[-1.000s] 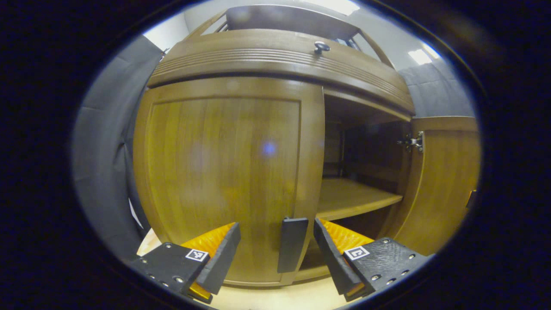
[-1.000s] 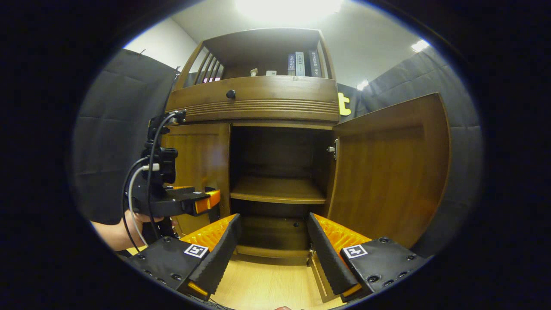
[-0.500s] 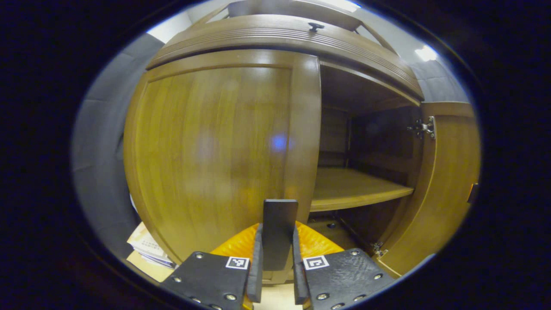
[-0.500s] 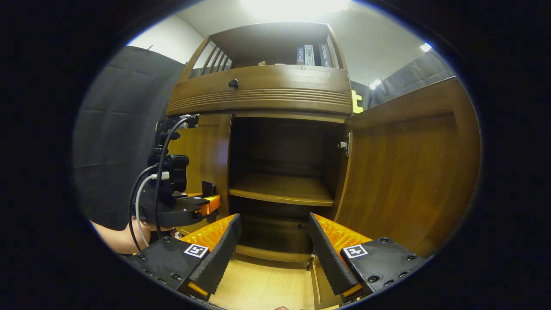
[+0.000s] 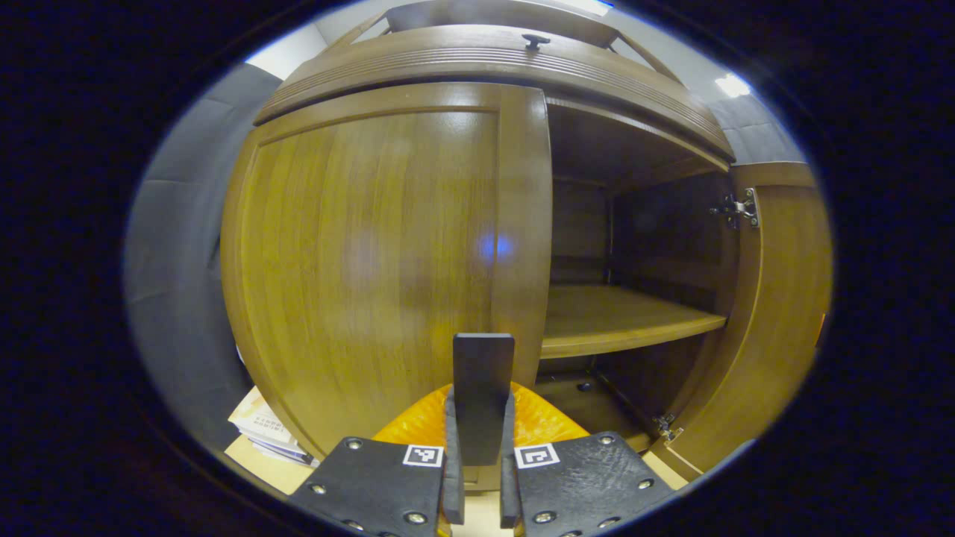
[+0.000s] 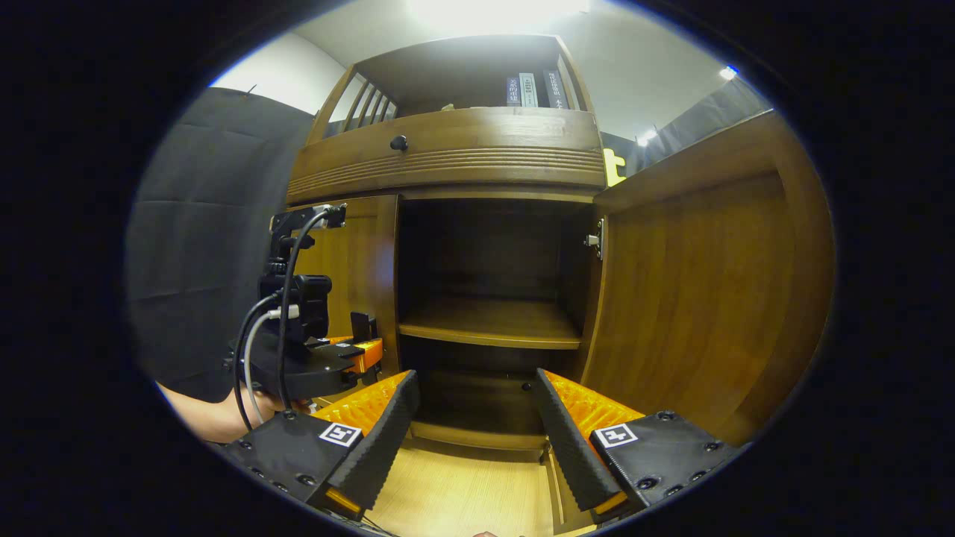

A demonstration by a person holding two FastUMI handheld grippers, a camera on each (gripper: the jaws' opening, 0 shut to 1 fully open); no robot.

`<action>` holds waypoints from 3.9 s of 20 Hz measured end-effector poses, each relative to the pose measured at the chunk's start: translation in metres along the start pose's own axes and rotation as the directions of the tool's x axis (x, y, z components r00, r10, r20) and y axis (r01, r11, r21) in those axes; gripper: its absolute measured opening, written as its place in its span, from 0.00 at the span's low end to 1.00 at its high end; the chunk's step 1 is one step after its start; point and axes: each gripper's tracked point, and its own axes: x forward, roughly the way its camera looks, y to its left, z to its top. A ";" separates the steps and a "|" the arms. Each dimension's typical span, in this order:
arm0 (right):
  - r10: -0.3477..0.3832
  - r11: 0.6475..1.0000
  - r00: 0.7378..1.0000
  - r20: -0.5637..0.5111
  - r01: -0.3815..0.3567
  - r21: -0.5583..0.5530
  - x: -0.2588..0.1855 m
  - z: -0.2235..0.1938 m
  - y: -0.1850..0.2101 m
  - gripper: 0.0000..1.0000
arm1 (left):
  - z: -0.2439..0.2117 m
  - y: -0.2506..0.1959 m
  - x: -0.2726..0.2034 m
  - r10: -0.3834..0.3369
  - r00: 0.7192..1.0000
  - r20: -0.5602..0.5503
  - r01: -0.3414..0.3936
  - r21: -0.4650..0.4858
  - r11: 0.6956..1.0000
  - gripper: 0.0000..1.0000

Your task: Open the right door of the double-door shoe cabinet with the right hand, and open the left door with the left hand.

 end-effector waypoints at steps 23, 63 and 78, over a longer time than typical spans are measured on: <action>-0.124 0.989 0.990 -0.060 0.129 0.076 -0.083 -0.048 0.026 0.97 | -0.018 0.035 -0.115 -0.110 0.991 0.082 0.110 0.005 0.994 0.19; -0.148 0.988 0.988 -0.041 0.149 0.037 -0.094 -0.012 0.010 0.96 | -0.033 0.305 -0.267 -0.111 0.987 0.118 0.102 0.079 0.992 0.17; -0.137 0.987 0.990 -0.026 0.139 0.083 -0.115 -0.005 -0.041 0.95 | 0.062 0.221 -0.421 0.150 0.969 0.197 -0.151 -0.009 0.989 0.18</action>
